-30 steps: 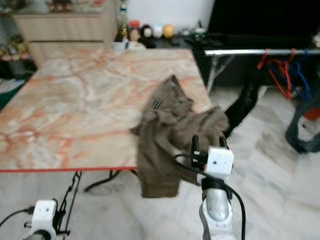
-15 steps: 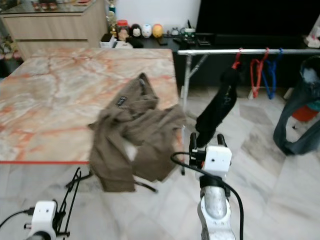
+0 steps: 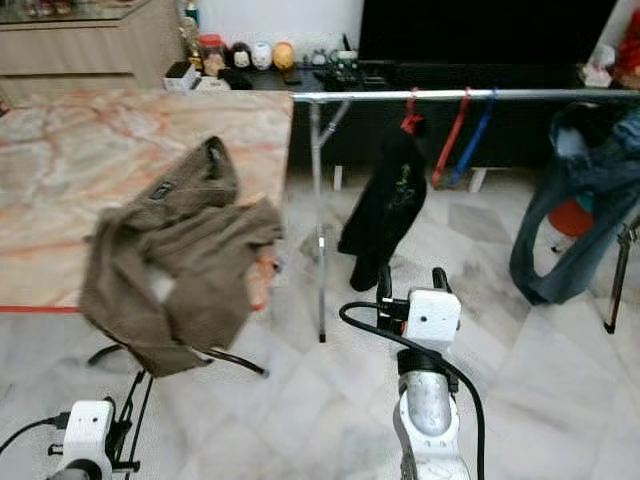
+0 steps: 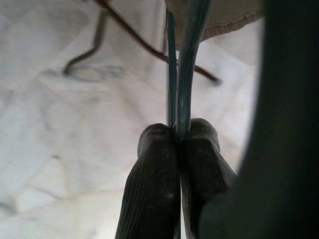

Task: Hang hanger

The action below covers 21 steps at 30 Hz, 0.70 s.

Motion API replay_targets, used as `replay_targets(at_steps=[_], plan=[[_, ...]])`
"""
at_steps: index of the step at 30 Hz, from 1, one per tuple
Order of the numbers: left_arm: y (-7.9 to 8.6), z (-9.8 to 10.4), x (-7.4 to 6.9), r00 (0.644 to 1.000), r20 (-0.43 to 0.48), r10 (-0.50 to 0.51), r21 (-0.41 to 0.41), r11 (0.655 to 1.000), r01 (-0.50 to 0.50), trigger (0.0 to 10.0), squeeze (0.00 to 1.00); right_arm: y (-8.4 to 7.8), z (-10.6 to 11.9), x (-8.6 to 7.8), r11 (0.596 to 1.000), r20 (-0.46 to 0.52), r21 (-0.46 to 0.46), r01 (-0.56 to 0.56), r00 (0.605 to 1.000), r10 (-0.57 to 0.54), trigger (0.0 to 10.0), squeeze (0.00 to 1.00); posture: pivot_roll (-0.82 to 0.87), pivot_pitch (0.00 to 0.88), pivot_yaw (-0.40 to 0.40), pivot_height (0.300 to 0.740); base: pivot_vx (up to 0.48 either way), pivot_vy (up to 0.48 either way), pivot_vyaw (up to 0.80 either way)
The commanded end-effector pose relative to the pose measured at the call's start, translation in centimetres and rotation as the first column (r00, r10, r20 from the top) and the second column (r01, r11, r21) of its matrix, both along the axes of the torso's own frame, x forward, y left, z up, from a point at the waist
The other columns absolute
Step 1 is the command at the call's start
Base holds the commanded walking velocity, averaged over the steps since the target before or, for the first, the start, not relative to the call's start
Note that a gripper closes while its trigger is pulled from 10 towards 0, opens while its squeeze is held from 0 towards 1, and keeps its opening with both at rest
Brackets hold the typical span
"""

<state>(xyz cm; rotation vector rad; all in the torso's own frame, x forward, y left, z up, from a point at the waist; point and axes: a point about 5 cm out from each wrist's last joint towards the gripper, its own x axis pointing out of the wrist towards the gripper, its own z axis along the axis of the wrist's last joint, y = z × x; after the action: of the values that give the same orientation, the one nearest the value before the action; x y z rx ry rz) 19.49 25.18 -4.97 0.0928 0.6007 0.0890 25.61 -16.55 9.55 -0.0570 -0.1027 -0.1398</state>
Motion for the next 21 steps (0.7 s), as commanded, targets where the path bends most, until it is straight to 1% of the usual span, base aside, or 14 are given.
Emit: replay_targets(at_steps=[1, 5, 21], plan=[[0.59, 0.05, -0.21, 1.000, -0.009, 0.007, 0.012, 1.000, -0.006, 10.0, 0.00, 0.44, 0.31, 0.10, 1.000, 0.014, 0.010, -0.009, 1.000, 0.009, 10.0, 0.00, 0.09, 0.020, 0.036, 0.740, 0.000, -0.480, 0.00], [0.58, 0.00, -0.23, 1.000, -0.017, 0.005, 0.018, 1.000, -0.005, 10.0, 0.00, 0.57, 0.25, 0.24, 1.000, 0.011, 0.010, -0.014, 1.000, 0.014, 10.0, 0.00, 0.09, 0.020, 0.035, 0.740, 0.000, -0.425, 0.00], [0.47, -0.06, -0.17, 1.000, -0.024, 0.000, 0.010, 1.000, 0.000, 10.0, 0.00, 0.68, 0.20, 0.58, 1.000, 0.009, 0.010, -0.021, 1.000, 0.021, 10.0, 0.00, 0.09, 0.018, 0.034, 0.740, 0.000, 0.000, 0.00]])
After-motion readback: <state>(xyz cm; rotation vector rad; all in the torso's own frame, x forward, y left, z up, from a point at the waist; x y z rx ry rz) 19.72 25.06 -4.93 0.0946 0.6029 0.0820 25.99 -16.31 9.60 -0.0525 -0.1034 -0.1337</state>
